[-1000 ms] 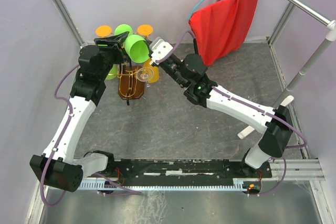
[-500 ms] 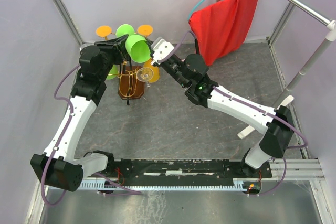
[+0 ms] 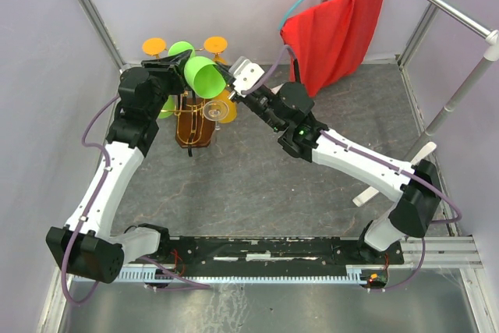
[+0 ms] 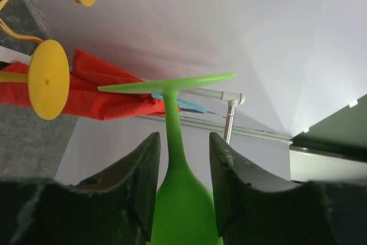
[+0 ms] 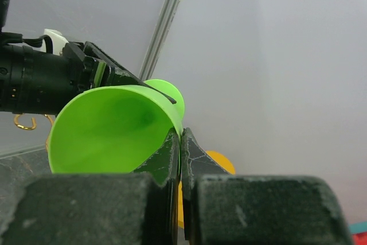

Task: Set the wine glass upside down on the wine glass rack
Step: Turn the wine glass upside down at the wine rack.

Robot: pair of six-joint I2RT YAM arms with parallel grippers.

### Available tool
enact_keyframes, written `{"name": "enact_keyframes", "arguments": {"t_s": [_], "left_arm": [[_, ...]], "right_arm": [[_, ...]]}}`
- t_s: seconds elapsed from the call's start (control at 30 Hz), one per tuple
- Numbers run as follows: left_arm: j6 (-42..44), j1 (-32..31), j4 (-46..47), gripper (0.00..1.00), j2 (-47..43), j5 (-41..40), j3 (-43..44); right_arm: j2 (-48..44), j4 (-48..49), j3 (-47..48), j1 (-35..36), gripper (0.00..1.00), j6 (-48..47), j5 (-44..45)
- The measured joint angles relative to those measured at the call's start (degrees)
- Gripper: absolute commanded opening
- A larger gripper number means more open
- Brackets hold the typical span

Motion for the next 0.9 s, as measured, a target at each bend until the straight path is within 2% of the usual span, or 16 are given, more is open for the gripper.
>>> {"name": "enact_keyframes", "arguments": {"t_s": [0.17, 0.37, 0.47, 0.63, 0.7, 0.9], "left_arm": [[-0.3, 0.0, 0.7, 0.37, 0.3, 0.3, 0.0], [-0.8, 0.1, 1.3, 0.18, 0.7, -0.2, -0.1], [-0.7, 0.2, 1.3, 0.14, 1.0, -0.1, -0.1], [0.4, 0.2, 1.8, 0.07, 2.5, 0.6, 0.1], [1.4, 0.2, 2.9, 0.03, 3.7, 1.4, 0.3], [7.4, 0.3, 5.5, 0.03, 7.3, 3.5, 2.7]], "right_arm": [[-0.6, 0.1, -0.5, 0.0, 0.01, 1.0, -0.9], [-0.8, 0.0, -0.5, -0.1, 0.01, 0.7, -0.8], [-0.8, -0.2, -0.5, -0.1, 0.01, 0.3, -0.6], [-0.8, -1.7, -0.4, -0.2, 0.16, -0.2, 0.1], [-0.8, -2.4, -0.4, -0.2, 0.19, -0.3, 0.3], [-1.1, -4.7, -0.6, -0.1, 0.26, -1.2, 1.2]]}}
